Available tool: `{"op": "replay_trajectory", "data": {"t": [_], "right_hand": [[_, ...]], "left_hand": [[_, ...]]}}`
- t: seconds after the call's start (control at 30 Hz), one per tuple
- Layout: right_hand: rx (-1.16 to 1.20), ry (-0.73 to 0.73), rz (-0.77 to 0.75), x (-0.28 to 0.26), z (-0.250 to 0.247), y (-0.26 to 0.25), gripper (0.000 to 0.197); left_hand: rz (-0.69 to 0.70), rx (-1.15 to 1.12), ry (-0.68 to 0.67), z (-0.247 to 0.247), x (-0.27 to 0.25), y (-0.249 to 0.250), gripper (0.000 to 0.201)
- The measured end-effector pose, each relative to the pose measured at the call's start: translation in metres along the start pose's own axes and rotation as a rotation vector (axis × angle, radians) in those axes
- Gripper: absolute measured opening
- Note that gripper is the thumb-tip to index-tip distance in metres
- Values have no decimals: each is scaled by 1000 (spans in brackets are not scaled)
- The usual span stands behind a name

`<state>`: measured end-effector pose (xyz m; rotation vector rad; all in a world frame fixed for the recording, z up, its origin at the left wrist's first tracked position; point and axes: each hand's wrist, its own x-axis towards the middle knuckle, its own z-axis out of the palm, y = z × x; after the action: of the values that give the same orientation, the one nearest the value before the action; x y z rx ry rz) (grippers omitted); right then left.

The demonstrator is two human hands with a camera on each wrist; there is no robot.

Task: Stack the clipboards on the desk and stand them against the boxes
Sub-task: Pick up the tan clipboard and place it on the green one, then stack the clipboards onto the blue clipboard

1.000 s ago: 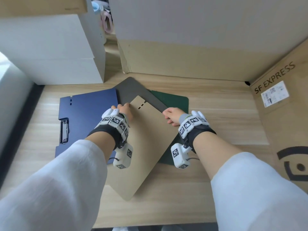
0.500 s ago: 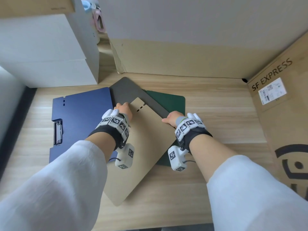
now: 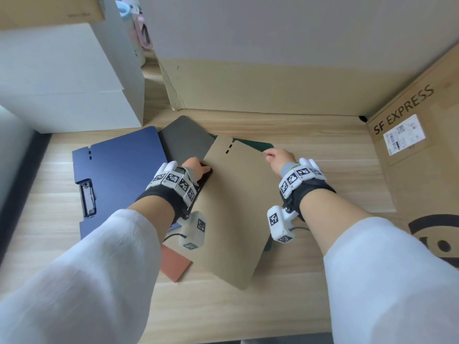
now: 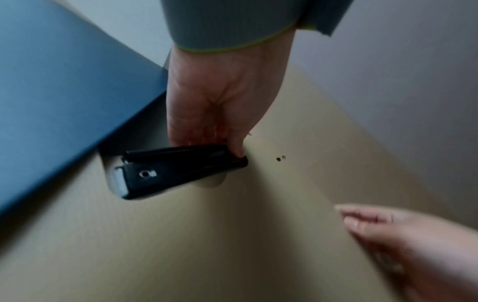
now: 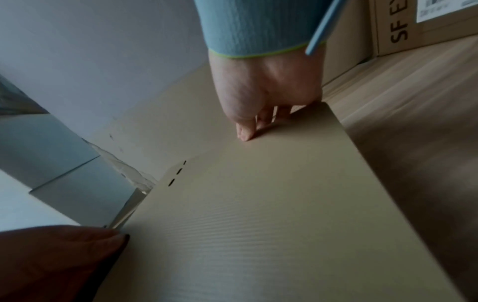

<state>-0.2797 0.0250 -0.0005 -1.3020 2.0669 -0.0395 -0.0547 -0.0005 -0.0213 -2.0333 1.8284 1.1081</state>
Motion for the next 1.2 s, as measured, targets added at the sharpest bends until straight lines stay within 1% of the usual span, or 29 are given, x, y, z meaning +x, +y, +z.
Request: {"op": "replay_trajectory", "data": {"t": [0.07, 0.13, 0.2, 0.27, 0.33, 0.4, 0.53, 0.6, 0.63, 0.7, 0.77, 0.83, 0.9, 0.97, 1.07, 1.13, 1.2], "right_hand": [[-13, 52, 37, 0, -2, 7, 40], [30, 72, 114, -4, -4, 18, 45], [109, 65, 178, -9, 0, 28, 49], [141, 36, 221, -12, 6, 37, 52], [153, -33, 260, -12, 14, 48, 52], [159, -102, 268, -15, 20, 53, 50], [78, -158, 279, -21, 16, 53, 51], [99, -186, 278, -20, 17, 54, 42], [129, -183, 270, -19, 19, 56, 37], [195, -164, 264, -18, 22, 60, 37], [227, -135, 253, -17, 25, 62, 33], [265, -113, 282, -17, 28, 63, 42], [271, -105, 298, -17, 30, 63, 48], [271, -102, 302, -18, 33, 62, 49], [270, -87, 299, -17, 37, 63, 49], [274, -83, 301, -18, 40, 64, 49], [289, -69, 297, -18, 41, 64, 48]], "left_hand": [[-3, -49, -28, 1, -1, 4, 40], [-39, -105, -41, 2, -1, 7, 36], [-83, -184, -36, 3, 0, 6, 40], [-130, -281, -28, 3, 2, 10, 44], [-165, -364, -12, 1, 1, 16, 46], [-188, -417, -5, 1, 0, 22, 46], [-165, -513, -16, 4, -2, 23, 44], [-172, -476, 59, 8, -3, 20, 45], [-175, -410, 130, 9, -2, 17, 45], [-188, -218, 271, 8, -6, 6, 42], [-247, -93, 337, 6, -9, -10, 52], [-331, -47, 332, 1, -12, -28, 63], [-397, -14, 257, -3, -13, -43, 74], [-432, 8, 175, -6, -11, -56, 80], [-425, 0, 132, -3, -13, -62, 89], [-399, 17, 142, 4, -17, -61, 88], [-362, -23, 183, 8, -22, -55, 85]]}}
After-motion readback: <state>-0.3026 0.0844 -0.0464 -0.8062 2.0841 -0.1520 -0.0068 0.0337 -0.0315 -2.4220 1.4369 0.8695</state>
